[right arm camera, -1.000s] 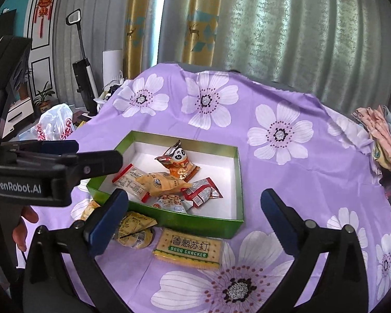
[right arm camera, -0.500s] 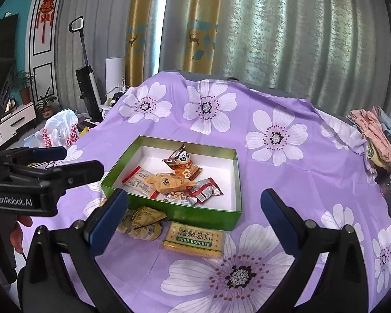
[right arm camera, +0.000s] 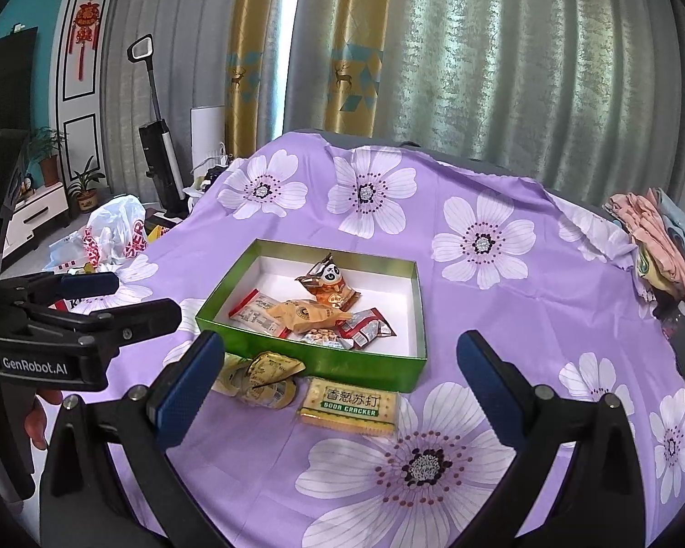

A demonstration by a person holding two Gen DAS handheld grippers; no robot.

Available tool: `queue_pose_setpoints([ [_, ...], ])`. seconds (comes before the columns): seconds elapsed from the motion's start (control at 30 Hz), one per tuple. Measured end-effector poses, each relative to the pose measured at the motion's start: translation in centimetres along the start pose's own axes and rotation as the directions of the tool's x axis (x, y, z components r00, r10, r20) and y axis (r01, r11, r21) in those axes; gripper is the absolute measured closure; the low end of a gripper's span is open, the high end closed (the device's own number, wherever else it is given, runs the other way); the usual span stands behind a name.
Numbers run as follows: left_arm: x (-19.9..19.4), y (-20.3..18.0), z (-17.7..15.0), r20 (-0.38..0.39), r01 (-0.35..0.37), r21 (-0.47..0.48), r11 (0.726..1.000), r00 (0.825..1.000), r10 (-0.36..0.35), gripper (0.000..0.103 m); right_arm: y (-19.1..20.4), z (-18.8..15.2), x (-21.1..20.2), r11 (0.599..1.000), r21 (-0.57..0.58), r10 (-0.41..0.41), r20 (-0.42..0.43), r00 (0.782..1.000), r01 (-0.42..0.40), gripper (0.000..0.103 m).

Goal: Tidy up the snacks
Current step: 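Move the right tool toward the green-labelled pastry bag, then grasp the green-labelled pastry bag with the right gripper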

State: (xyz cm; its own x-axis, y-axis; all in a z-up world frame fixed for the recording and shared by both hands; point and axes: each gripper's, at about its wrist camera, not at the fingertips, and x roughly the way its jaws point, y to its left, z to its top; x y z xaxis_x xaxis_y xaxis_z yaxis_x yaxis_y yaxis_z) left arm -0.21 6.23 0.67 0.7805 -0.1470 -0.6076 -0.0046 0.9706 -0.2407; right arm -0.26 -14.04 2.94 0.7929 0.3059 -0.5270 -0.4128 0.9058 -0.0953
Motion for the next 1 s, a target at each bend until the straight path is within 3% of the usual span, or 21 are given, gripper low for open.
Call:
queue_pose_setpoints([
  [0.3, -0.6, 0.3, -1.7, -0.02, 0.002, -0.008, 1.0, 1.0, -0.002, 0.001, 0.8, -0.8, -0.3, 1.0, 0.003, 0.008, -0.017, 1.0, -0.008, 0.001],
  [0.67, 2.3, 4.7, -4.7, -0.132, -0.043, -0.092, 0.995, 0.991, 0.031, 0.001, 1.9, -3.6, 2.6, 0.993, 0.02, 0.115, -0.122, 0.986, -0.113, 0.001],
  [0.8, 3.7, 6.4, -6.2, -0.179, -0.048, -0.13, 0.99, 0.984, 0.024, 0.001, 2.4, -5.4, 4.3, 0.977, 0.067, 0.21, -0.169, 0.963, -0.202, 0.001],
  [1.0, 5.3, 7.9, -7.4, -0.22, -0.018, -0.166, 0.986, 0.975, -0.019, 0.001, 4.4, -7.3, 6.7, 0.928, 0.117, 0.37, -0.202, 0.907, -0.353, 0.002],
])
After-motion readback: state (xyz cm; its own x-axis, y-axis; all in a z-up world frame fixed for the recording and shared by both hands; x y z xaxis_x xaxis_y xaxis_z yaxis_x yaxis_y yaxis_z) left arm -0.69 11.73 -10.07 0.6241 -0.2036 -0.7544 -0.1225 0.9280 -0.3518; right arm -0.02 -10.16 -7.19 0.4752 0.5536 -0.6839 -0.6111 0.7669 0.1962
